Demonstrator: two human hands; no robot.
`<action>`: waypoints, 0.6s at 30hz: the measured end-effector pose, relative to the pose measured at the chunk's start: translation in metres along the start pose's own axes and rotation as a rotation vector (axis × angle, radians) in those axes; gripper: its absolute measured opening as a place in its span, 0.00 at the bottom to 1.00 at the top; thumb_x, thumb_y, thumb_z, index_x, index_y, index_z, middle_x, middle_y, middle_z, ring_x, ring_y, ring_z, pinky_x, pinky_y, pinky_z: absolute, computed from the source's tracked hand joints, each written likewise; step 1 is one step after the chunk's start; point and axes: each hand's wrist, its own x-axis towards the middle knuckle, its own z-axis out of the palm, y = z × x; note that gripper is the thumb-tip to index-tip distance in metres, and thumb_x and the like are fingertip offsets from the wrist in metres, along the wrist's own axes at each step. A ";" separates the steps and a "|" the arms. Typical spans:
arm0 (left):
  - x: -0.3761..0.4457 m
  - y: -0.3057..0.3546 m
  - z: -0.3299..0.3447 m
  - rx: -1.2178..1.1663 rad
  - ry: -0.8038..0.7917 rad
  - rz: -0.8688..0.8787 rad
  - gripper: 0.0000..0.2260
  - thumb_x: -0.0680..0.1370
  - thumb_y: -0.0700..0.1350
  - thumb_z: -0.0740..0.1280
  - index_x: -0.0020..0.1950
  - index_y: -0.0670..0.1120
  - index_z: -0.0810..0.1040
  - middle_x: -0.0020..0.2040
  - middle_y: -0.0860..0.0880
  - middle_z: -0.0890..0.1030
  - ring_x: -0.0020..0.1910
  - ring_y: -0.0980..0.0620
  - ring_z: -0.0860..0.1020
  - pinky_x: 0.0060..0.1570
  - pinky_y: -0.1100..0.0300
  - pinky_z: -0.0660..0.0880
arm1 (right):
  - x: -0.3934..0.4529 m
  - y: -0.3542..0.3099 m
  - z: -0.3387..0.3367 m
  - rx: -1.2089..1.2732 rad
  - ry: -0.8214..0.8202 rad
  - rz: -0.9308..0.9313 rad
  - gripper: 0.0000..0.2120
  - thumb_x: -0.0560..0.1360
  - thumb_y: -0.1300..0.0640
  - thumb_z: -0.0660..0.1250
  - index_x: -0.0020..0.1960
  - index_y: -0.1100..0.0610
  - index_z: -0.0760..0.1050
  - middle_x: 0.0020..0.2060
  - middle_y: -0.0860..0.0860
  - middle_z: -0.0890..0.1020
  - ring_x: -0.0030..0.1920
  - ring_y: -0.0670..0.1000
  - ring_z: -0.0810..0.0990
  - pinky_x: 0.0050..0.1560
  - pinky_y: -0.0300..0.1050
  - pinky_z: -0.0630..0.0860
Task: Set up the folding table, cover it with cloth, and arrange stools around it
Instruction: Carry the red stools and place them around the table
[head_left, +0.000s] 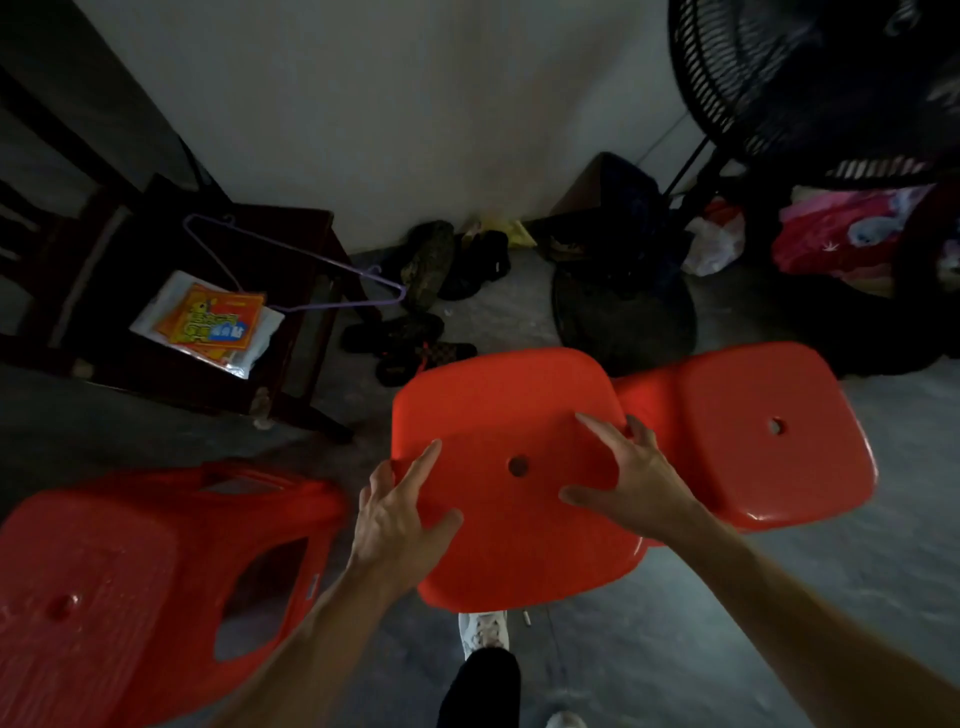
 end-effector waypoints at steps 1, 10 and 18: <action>-0.011 0.005 -0.006 0.000 0.013 0.004 0.38 0.72 0.57 0.71 0.76 0.71 0.53 0.72 0.46 0.63 0.68 0.43 0.65 0.66 0.48 0.69 | -0.011 -0.004 -0.005 0.005 0.004 -0.006 0.49 0.64 0.34 0.76 0.76 0.32 0.51 0.75 0.63 0.55 0.74 0.64 0.61 0.70 0.57 0.64; -0.138 0.042 -0.043 0.046 0.108 0.050 0.37 0.72 0.60 0.70 0.77 0.69 0.55 0.73 0.43 0.64 0.69 0.41 0.67 0.69 0.49 0.67 | -0.151 -0.024 -0.036 0.044 0.088 -0.046 0.49 0.63 0.34 0.75 0.77 0.35 0.54 0.71 0.60 0.62 0.69 0.60 0.69 0.67 0.52 0.69; -0.276 0.067 -0.059 0.125 0.159 0.115 0.34 0.71 0.63 0.67 0.76 0.69 0.59 0.70 0.45 0.70 0.67 0.44 0.71 0.66 0.48 0.71 | -0.302 -0.022 -0.042 0.059 0.169 -0.049 0.48 0.64 0.32 0.74 0.77 0.37 0.55 0.69 0.60 0.66 0.69 0.61 0.69 0.68 0.53 0.68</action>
